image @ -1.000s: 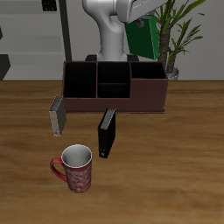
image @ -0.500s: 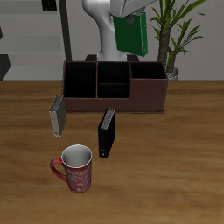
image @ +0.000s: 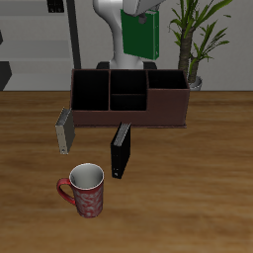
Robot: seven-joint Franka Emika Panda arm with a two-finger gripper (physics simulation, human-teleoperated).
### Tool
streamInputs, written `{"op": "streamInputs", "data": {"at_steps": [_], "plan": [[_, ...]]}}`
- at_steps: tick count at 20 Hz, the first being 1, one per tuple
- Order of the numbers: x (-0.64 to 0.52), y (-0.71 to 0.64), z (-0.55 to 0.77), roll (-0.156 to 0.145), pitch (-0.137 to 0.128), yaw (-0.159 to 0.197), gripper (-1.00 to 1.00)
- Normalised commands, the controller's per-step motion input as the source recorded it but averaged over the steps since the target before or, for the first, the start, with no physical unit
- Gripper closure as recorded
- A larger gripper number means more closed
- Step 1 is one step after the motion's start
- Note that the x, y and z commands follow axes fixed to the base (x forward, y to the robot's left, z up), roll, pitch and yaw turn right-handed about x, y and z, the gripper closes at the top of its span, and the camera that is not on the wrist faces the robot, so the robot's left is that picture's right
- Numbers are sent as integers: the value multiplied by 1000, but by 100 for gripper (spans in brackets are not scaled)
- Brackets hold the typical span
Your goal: Place the green book into the back desk caddy's front compartment
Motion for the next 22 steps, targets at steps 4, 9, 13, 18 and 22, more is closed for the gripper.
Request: {"op": "streamInputs", "data": {"at_steps": [4, 9, 13, 18, 22], "plan": [[-45, -52, -26, -22, -11, 94, 100], [-38, -34, -61, -19, -4, 87, 100], [-11, 14, -112, -22, -11, 114, 100], [-45, 36, -92, -10, 10, 82, 100], [-113, 51, -131, -12, 11, 64, 100]]}}
